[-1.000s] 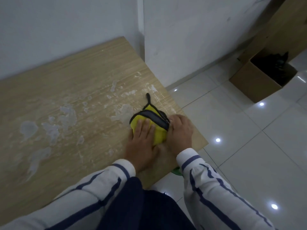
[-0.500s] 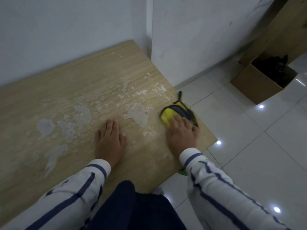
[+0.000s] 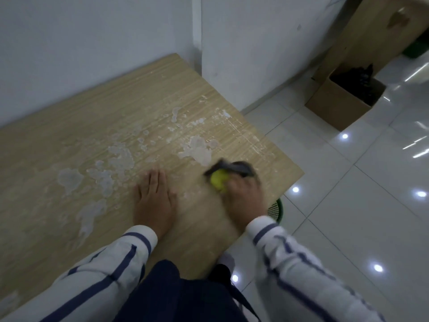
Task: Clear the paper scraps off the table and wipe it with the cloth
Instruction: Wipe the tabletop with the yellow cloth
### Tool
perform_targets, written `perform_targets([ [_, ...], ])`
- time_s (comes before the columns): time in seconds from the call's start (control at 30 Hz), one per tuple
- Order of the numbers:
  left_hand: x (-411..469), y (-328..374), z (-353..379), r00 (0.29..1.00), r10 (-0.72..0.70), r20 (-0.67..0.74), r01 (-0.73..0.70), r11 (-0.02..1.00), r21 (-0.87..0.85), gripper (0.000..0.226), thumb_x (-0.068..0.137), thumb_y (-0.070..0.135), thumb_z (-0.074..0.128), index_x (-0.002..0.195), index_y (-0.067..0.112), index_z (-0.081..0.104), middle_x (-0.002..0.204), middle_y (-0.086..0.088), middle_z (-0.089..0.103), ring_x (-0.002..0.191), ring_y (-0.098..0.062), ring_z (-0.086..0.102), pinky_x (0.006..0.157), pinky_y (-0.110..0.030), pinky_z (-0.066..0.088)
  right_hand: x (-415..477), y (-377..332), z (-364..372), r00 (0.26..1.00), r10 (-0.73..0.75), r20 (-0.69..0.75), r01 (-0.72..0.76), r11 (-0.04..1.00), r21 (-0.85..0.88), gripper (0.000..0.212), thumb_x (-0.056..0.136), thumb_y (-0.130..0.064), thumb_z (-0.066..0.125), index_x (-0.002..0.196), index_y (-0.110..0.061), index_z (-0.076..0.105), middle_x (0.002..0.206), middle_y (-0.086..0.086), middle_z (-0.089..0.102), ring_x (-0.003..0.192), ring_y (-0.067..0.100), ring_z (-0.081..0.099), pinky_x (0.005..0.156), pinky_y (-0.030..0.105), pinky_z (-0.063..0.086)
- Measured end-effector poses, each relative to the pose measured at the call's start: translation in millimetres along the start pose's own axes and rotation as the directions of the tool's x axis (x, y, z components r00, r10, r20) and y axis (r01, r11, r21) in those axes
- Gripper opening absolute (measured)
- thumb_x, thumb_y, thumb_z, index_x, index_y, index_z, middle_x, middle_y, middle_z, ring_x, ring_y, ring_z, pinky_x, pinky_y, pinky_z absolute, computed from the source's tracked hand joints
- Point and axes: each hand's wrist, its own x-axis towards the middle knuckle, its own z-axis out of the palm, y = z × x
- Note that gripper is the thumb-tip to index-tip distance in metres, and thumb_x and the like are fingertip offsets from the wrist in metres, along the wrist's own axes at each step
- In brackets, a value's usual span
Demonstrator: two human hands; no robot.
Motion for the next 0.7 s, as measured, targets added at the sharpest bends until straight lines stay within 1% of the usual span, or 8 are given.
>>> perform_targets([
  [0.1, -1.7, -0.5, 0.1, 1.000, 0.017, -0.009, -0.017, 1.000, 0.001, 0.061, 0.098, 0.037, 0.017, 0.149, 0.012, -0.002, 0.158, -0.007, -0.005, 0.145, -0.023, -0.006, 0.118, -0.046, -0.001, 24.3, 78.0, -28.7, 0.915, 0.394, -0.084, -0.396, 0.918, -0.002, 0.021, 0.086, -0.021, 0.049, 0.102, -0.015, 0.062, 0.108, 0.009, 0.064, 0.098, 0.037, 0.055, 0.089, 0.047, 0.045],
  [0.2, -1.9, -1.2, 0.7, 1.000, 0.020, -0.007, -0.020, 1.000, 0.004, 0.061, 0.098, 0.037, 0.018, 0.150, 0.012, -0.001, 0.158, -0.007, -0.003, 0.145, -0.024, -0.005, 0.117, -0.046, -0.001, 41.9, 73.6, -47.0, 0.858, 0.481, -0.178, -0.461, 0.876, 0.141, 0.023, 0.087, -0.020, 0.051, 0.108, -0.016, 0.057, 0.109, 0.013, 0.064, 0.097, 0.036, 0.052, 0.086, 0.041, 0.042],
  [0.27, -0.4, -0.6, -0.1, 1.000, 0.019, -0.009, -0.019, 1.000, -0.005, 0.060, 0.098, 0.038, 0.019, 0.150, 0.012, 0.001, 0.159, -0.007, -0.002, 0.145, -0.025, -0.005, 0.117, -0.046, -0.001, 40.6, 14.1, -43.9, 0.904, 0.381, -0.192, -0.314, 0.899, 0.305, 0.019, 0.084, -0.017, 0.056, 0.101, -0.012, 0.061, 0.097, 0.018, 0.066, 0.086, 0.036, 0.059, 0.080, 0.044, 0.053],
  [0.37, 1.9, -0.8, -3.0, 1.000, 0.024, 0.016, -0.023, 0.999, -0.029, 0.061, 0.098, 0.040, 0.019, 0.150, 0.014, 0.000, 0.159, -0.006, -0.004, 0.145, -0.024, -0.007, 0.117, -0.046, -0.002, -7.5, -67.4, -1.4, 0.990, -0.122, -0.064, 0.133, 0.970, 0.201, 0.023, 0.079, -0.024, 0.061, 0.101, -0.018, 0.065, 0.109, 0.009, 0.066, 0.084, 0.030, 0.062, 0.074, 0.041, 0.054],
  [0.43, 1.5, -2.6, -4.4, 0.999, 0.038, 0.028, -0.038, 0.999, -0.023, 0.063, 0.098, 0.041, 0.020, 0.150, 0.013, -0.002, 0.158, -0.006, -0.006, 0.145, -0.024, -0.008, 0.117, -0.046, -0.002, -28.3, -60.4, 12.1, 0.975, -0.223, -0.002, 0.222, 0.971, 0.088, 0.025, 0.076, -0.034, 0.055, 0.098, -0.027, 0.064, 0.111, 0.001, 0.066, 0.082, 0.029, 0.061, 0.067, 0.039, 0.051],
  [0.5, 1.7, -5.7, -6.9, 0.999, 0.034, 0.016, -0.034, 0.999, -0.017, 0.062, 0.098, 0.039, 0.020, 0.150, 0.012, -0.002, 0.158, -0.007, -0.005, 0.145, -0.024, -0.007, 0.117, -0.045, -0.001, -12.4, -21.4, 8.7, 0.992, -0.100, -0.075, 0.103, 0.994, 0.047, 0.028, 0.076, -0.033, 0.048, 0.094, -0.025, 0.067, 0.101, 0.002, 0.068, 0.076, 0.031, 0.062, 0.065, 0.038, 0.050],
  [0.6, 3.6, -13.5, -11.7, 1.000, -0.002, 0.010, 0.003, 1.000, -0.020, 0.062, 0.099, 0.038, 0.020, 0.149, 0.010, -0.001, 0.158, -0.008, -0.006, 0.145, -0.025, -0.007, 0.117, -0.044, -0.003, 33.0, 33.4, -21.8, 0.945, 0.319, -0.069, -0.320, 0.947, 0.001, 0.030, 0.089, -0.035, 0.044, 0.110, -0.022, 0.061, 0.118, 0.004, 0.062, 0.103, 0.035, 0.055, 0.086, 0.042, 0.047],
  [0.7, 7.7, -23.8, -15.0, 0.998, -0.061, -0.004, 0.061, 0.996, -0.059, 0.062, 0.099, 0.038, 0.021, 0.150, 0.009, 0.001, 0.158, -0.009, -0.004, 0.145, -0.025, -0.007, 0.116, -0.044, -0.004, 77.1, -1.6, -24.2, 0.944, 0.322, -0.080, -0.311, 0.943, 0.123, 0.023, 0.090, -0.034, 0.044, 0.097, -0.018, 0.059, 0.099, 0.010, 0.063, 0.093, 0.034, 0.058, 0.078, 0.040, 0.050],
])
